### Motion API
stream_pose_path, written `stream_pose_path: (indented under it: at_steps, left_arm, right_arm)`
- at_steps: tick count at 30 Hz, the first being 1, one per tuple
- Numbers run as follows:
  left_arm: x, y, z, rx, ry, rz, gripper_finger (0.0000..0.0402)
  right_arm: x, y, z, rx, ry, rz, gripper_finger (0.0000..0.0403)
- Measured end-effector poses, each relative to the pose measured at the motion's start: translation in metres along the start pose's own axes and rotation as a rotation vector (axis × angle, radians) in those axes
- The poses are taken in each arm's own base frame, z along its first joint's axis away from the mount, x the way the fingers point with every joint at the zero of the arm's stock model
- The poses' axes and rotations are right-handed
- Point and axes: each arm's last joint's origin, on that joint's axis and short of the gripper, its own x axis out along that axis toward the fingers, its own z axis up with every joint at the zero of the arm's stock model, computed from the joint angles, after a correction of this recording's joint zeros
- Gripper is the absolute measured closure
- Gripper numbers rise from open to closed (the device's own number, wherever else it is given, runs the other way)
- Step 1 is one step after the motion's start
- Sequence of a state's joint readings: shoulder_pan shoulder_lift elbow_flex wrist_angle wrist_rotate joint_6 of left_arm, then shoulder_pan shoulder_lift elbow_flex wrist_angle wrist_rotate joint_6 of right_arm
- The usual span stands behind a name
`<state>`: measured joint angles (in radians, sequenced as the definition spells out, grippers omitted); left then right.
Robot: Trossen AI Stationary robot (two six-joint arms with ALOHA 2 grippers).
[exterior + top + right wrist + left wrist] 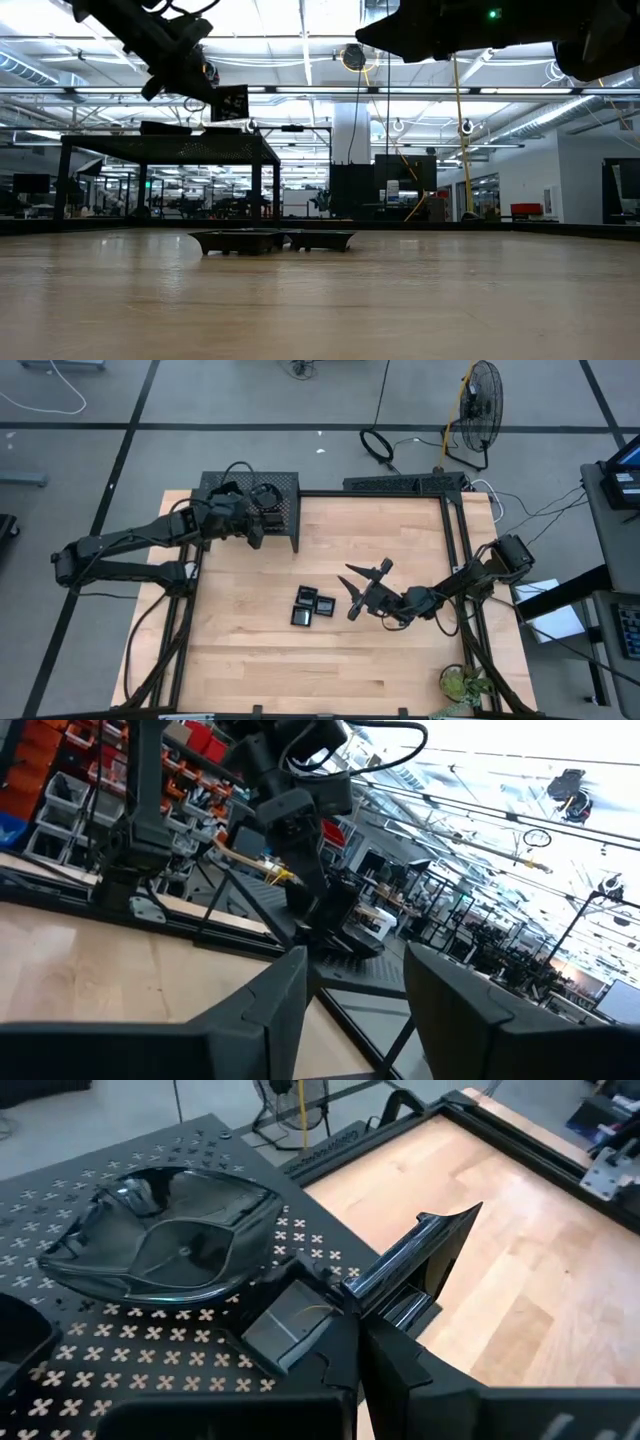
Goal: Pick & Place Mini shaped plates
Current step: Stack the square plate on top of the square plate on the shelf
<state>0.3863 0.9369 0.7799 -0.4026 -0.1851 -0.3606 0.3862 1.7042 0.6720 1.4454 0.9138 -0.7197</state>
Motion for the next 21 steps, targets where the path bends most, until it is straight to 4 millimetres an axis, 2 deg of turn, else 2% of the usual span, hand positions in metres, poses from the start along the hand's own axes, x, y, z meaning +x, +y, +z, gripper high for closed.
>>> stream_pose_path:
  at_steps: [6, 12, 17, 21]
  left_arm:
    - [-0.007, 0.006, 0.001, 0.001, -0.012, 0.012, 0.0397]
    - [-0.007, 0.014, -0.004, -0.022, 0.061, 0.067, 0.0398]
    - [-0.006, 0.013, 0.0, -0.041, 0.015, 0.055, 0.0381]
    - [-0.006, 0.013, 0.001, -0.04, 0.003, 0.05, 0.0387]
  right_arm:
    - [0.0, 0.0, 0.0, 0.001, 0.0, 0.0, 0.0247]
    - [0.0, 0.0, 0.0, 0.001, 0.0, 0.0, 0.0246]
    - [0.0, 0.0, 0.0, 0.001, 0.0, 0.0, 0.0245]
    - [0.0, 0.0, 0.0, 0.001, 0.0, 0.0, 0.0246]
